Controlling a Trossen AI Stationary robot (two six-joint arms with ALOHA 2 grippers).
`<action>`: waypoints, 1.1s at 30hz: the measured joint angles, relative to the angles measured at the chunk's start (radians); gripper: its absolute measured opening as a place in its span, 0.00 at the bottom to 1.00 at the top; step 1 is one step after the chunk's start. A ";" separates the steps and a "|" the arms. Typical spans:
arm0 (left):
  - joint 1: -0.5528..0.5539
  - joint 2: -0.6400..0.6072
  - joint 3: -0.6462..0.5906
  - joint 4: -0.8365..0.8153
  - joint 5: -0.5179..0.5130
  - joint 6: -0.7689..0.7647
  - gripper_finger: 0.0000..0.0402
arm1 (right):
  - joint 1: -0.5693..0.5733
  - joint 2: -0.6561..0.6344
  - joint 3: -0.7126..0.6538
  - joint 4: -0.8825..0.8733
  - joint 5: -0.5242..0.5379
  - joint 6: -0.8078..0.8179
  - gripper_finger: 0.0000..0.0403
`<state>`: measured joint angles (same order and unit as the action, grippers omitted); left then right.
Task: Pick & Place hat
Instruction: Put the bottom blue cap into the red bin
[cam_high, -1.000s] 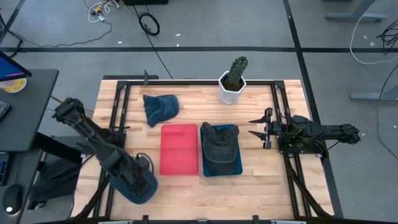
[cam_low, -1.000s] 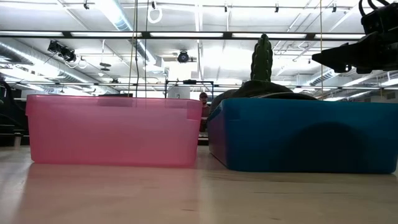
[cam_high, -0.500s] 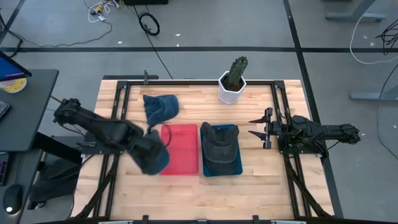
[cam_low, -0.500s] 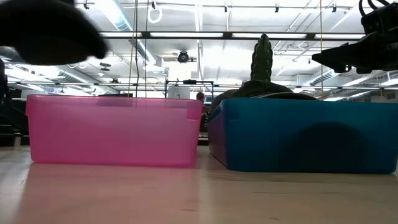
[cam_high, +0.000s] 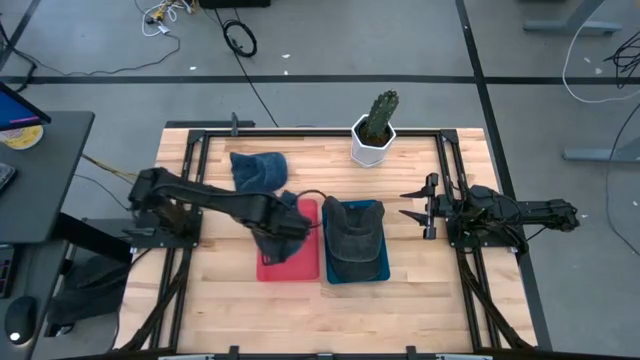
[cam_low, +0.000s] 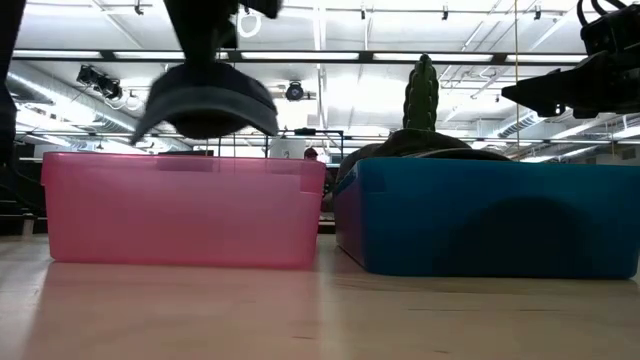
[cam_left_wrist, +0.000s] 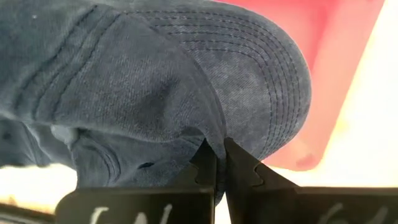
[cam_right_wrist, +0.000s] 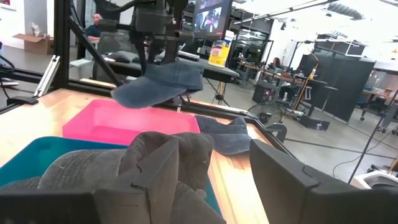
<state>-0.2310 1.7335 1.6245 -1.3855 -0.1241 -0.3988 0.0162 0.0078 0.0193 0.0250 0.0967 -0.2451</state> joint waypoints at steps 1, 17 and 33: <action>-0.001 0.022 0.018 0.001 -0.011 0.019 0.02 | 0.000 0.000 0.000 0.000 0.000 0.000 0.50; -0.049 0.184 0.068 0.091 -0.063 0.143 0.02 | 0.000 0.000 0.000 0.000 0.000 0.000 0.50; -0.077 0.198 0.068 0.102 0.032 0.117 0.02 | 0.000 0.000 0.000 0.000 0.000 0.000 0.50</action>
<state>-0.3084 1.9316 1.6920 -1.2831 -0.0918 -0.2822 0.0166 0.0078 0.0193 0.0254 0.0971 -0.2451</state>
